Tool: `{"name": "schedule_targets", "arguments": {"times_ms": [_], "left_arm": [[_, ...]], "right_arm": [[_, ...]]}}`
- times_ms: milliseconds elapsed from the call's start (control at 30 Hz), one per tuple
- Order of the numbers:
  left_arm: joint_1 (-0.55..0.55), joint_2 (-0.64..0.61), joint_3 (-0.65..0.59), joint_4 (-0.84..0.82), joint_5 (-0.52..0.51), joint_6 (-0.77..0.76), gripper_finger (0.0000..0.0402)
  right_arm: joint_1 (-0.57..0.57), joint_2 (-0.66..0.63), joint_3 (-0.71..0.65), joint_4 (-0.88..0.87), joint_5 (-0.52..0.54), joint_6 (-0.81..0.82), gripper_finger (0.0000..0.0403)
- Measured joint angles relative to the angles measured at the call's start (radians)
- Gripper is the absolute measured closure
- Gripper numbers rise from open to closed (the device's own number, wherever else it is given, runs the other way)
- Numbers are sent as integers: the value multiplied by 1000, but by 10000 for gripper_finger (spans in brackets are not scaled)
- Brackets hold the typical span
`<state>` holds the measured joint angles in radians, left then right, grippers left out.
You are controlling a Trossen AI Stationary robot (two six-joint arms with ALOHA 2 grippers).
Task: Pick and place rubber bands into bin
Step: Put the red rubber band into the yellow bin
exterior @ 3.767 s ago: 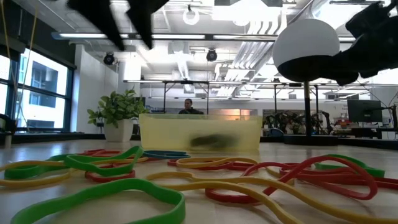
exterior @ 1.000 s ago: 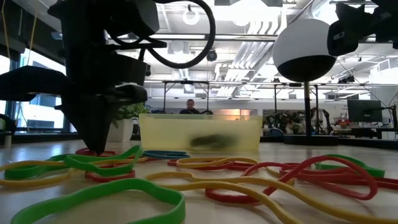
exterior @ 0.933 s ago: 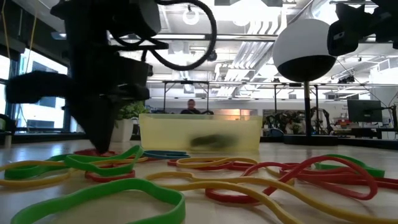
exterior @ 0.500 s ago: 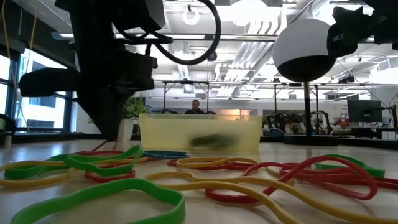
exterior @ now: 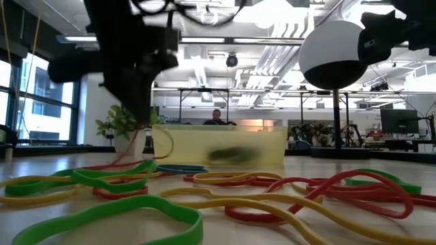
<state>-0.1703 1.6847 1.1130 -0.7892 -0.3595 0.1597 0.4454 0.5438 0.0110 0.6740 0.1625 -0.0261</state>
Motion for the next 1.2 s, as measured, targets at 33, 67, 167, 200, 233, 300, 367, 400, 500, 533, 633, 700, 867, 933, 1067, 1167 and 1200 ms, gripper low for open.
{"name": "schedule_targets", "arguments": {"times_ms": [33, 67, 167, 200, 233, 300, 367, 400, 500, 533, 633, 700, 867, 933, 1067, 1167, 1200], "left_arm": [[0, -10, 10, -8, -2, 13, 402], [0, -20, 20, -6, -3, 25, 402], [0, -48, 60, -18, -14, 62, 402], [0, -56, 77, -28, -26, 72, 402], [0, -64, 92, -44, -37, 80, 402], [0, -76, 126, -66, -64, 101, 402], [0, -84, 166, -100, -93, 122, 401], [0, -85, 189, -111, -113, 131, 401], [0, -84, 262, -160, -171, 172, 401], [0, -84, 283, -157, -190, 191, 401], [1, -84, 335, -156, -248, 248, 401], [1, -84, 369, -155, -299, 284, 401], [62, -84, 431, -154, -350, 370, 401], [106, -84, 439, -153, -352, 395, 401], [207, -84, 436, -149, -333, 420, 401], [285, -84, 418, -144, -277, 433, 401], [308, -84, 408, -137, -255, 438, 401]], "right_arm": [[0, 0, 0, -2, 1, 0, 222], [0, 0, 0, -4, 3, 0, 222], [0, 0, 0, -4, 12, 0, 222], [0, 0, 0, -4, 12, 0, 222], [0, 0, 0, -4, 13, 0, 222], [0, 0, 0, -4, 19, 0, 222], [0, 0, 0, -4, 19, 0, 222], [0, 0, 0, -4, 19, 0, 222], [0, 0, 0, -4, 24, 0, 222], [0, 0, 0, -4, 26, 0, 222], [0, 0, 0, -4, 26, 0, 222], [0, 0, 0, -4, 26, 0, 222], [0, 0, 0, -4, 26, 0, 222], [0, 0, 0, -4, 26, 0, 222], [0, 0, 0, -4, 25, 4, 222], [0, 0, 0, -4, 23, 11, 222], [0, 0, 0, -5, 22, 10, 222]]}}
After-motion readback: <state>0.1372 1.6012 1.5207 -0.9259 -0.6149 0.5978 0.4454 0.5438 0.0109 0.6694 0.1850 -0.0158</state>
